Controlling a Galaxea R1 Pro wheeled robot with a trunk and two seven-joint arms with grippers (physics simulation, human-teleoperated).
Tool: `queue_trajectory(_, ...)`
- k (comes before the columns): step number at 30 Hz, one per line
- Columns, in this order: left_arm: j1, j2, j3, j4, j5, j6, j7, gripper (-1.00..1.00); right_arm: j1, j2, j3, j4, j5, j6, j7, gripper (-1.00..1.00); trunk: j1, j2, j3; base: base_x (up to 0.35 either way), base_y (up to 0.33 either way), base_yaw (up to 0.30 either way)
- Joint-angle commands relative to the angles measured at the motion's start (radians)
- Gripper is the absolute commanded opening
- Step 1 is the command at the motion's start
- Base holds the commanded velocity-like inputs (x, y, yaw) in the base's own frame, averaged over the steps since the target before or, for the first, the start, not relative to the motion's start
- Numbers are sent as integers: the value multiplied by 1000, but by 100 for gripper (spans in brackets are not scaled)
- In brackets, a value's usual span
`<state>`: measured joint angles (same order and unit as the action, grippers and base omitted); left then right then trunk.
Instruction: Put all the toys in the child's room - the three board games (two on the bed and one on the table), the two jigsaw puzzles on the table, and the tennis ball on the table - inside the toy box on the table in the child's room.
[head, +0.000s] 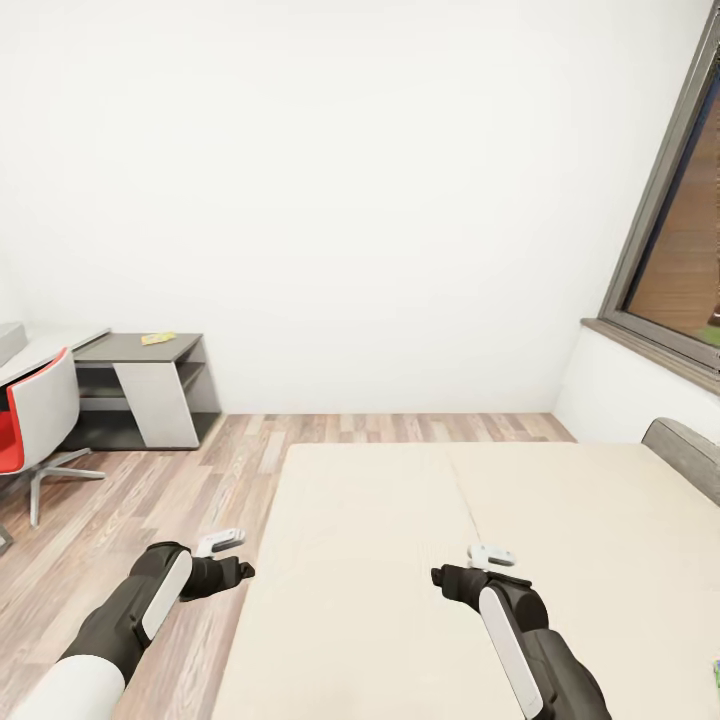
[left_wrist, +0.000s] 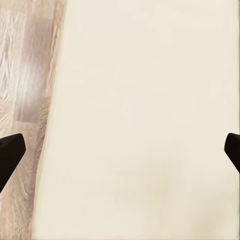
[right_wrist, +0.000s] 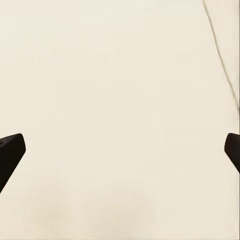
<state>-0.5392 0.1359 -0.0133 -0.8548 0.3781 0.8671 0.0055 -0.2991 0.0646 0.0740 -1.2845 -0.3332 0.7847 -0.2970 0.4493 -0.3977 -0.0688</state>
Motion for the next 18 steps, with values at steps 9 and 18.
queue_trajectory(9, -1, 1, -1, -1, 1, 4, 1, 100, -1, 0, 1, -2, -10, 3, -10, 100, 1, -2, -2, 0, -220, 0)
queue_trajectory(18, -1, 1, -1, -1, 1, 4, 1, 100, -1, 0, 1, -1, -10, 4, -10, 100, 1, -2, -2, 0, -220, 0)
